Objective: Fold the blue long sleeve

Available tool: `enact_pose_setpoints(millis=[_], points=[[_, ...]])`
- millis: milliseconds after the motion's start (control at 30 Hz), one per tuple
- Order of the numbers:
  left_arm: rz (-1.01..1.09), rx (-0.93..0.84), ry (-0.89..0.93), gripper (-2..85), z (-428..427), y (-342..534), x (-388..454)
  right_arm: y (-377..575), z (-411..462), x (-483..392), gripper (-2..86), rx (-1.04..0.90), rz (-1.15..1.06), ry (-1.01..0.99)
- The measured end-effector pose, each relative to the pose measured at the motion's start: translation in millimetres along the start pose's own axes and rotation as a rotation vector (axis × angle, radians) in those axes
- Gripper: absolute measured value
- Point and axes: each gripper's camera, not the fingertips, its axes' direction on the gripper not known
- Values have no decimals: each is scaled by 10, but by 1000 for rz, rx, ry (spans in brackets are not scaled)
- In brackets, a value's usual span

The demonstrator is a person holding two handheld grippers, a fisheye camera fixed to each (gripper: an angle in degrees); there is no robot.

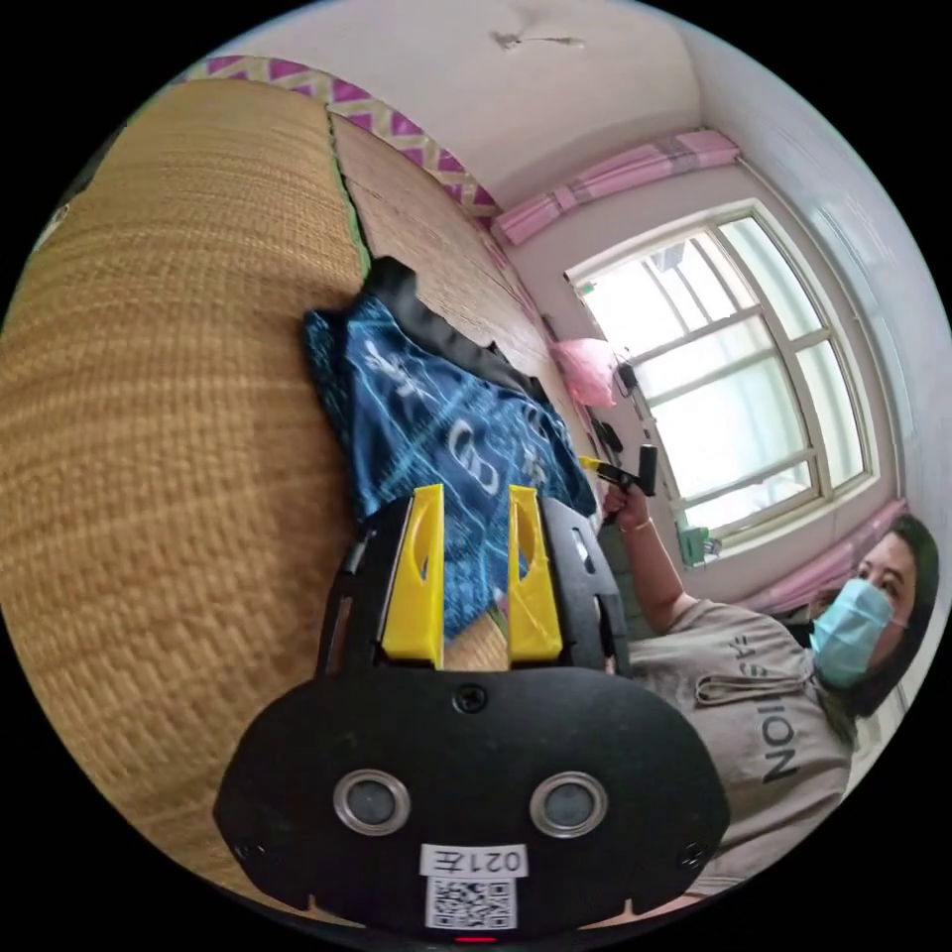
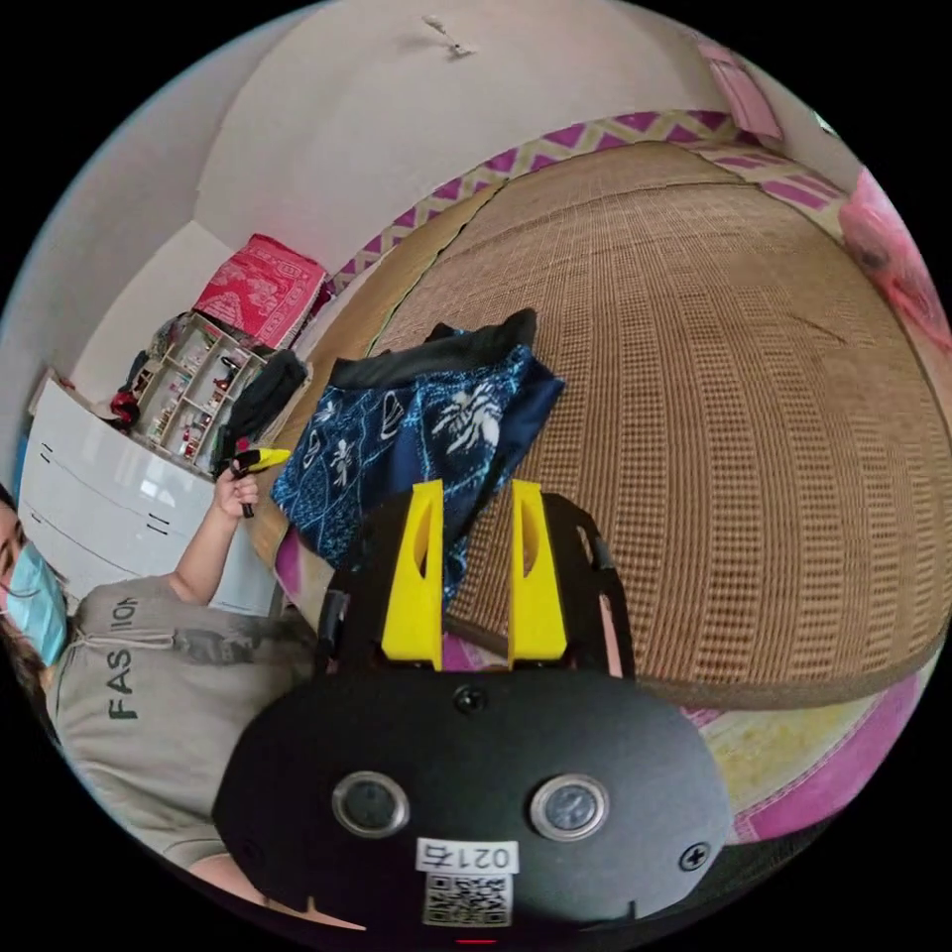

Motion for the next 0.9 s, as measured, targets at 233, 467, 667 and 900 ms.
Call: enact_pose_setpoints(millis=[233, 467, 667, 900], points=[[130, -33, 209, -6, 606, 870, 1163, 754, 62, 392, 83, -6, 109, -313], [573, -37, 12, 7, 1973, 1218, 2978, 932, 112, 798, 1, 72, 199, -549], [882, 92, -362, 161, 2944, 1520, 4316, 724, -99, 723, -3, 90, 165, -568], [962, 100, -715, 93, 3887, 1786, 4905, 496, -30, 683, -3, 73, 144, -591]])
